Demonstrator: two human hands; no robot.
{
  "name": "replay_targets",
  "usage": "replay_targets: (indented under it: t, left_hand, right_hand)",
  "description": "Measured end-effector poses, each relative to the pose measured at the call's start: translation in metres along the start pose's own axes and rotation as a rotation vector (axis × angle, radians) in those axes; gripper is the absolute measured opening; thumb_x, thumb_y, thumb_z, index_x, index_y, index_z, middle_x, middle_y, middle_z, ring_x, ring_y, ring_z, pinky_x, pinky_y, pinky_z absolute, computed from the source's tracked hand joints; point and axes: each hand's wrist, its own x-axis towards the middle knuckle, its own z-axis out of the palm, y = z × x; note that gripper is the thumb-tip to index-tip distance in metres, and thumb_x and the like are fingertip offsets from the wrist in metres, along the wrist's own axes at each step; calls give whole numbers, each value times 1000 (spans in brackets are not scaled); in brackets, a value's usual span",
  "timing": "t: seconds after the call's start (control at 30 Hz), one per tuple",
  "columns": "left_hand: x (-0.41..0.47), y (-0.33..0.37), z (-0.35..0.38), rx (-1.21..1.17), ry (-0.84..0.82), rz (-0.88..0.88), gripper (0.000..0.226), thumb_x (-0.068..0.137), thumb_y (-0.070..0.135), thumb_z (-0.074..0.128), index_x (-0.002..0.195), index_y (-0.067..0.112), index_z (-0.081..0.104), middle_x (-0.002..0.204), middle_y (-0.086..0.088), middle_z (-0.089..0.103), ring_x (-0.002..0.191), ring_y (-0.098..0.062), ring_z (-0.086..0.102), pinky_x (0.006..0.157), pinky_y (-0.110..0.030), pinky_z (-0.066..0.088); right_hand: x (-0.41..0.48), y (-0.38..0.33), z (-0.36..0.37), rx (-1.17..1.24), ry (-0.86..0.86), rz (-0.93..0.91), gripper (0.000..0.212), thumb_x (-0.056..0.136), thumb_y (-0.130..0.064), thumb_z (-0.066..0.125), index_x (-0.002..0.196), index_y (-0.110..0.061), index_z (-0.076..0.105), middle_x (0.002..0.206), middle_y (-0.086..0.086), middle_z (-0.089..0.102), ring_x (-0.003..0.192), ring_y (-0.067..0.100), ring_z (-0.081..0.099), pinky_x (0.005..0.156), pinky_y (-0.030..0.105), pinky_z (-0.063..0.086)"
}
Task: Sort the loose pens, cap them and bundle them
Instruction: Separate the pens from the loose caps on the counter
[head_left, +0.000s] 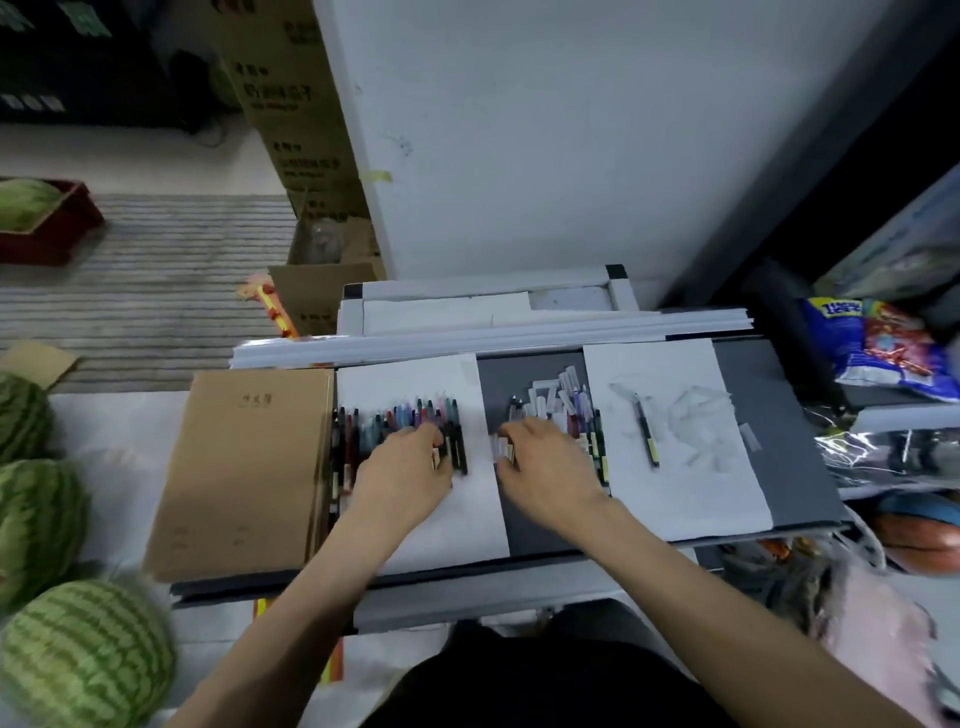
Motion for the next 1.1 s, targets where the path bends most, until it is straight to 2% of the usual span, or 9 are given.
replay_targets:
  t: [0.2,0.4,0.5,0.63,0.77,0.83,1.0,1.1]
  left_hand:
    - [4,27,14,13,-42,106,33,98,31,57,130,22,60,122,-1,65,107,-26,64,89,-40,56]
    - [9,47,36,18,-125,62,34,98,28,57,132,20,58,121,-6,67,104,-27,66,88,-41,57]
    - [11,59,45,50,-139,36,30,98,25,58,126,16,59,111,-8,68,94,-28,67,82,-40,58]
    - [11,74,57,40,-122,-15,29,96,23,59,123,13,57,94,-6,65,81,-26,66,74,-38,59]
    - [10,83,67,16,-100,-83,36,94,22,60,128,16,49,96,-11,68,87,-33,68,77,-44,60]
    - [11,85,71,-6,-82,-100,36,93,22,61,125,15,47,91,-10,68,84,-34,67,74,-44,60]
    - [15,89,77,-31,-37,-132,34,96,30,65,120,17,45,77,1,54,76,-29,61,64,-37,50]
    - [20,93,77,3,-12,-117,32,97,30,64,118,16,44,83,-6,62,78,-31,64,62,-38,50]
  right_hand:
    - [-30,47,-12,-82,36,96,38,100,-32,51,133,-15,59,128,6,63,119,28,57,97,39,50]
    - [-36,88,-22,-107,9,172,37,100,-33,50,133,-16,57,126,6,62,118,27,57,96,38,51]
    - [-34,102,-24,-89,-23,184,35,100,-32,50,129,-13,57,123,7,62,115,28,59,92,38,52]
    - [-30,117,-21,-7,-65,242,29,99,-30,50,120,-11,58,118,9,62,107,31,62,81,38,51]
    - [-22,120,-16,55,-87,289,28,98,-39,54,105,-12,58,107,9,65,100,32,64,76,38,50]
    - [-18,120,-11,62,-79,300,33,96,-46,57,100,-13,56,104,9,67,97,32,65,72,36,48]
    - [-7,120,-4,42,-90,313,46,94,-52,61,107,-8,60,105,10,69,98,31,67,70,34,46]
    - [-2,121,-4,55,-94,324,42,94,-49,59,104,-9,58,105,12,69,94,31,66,70,34,46]
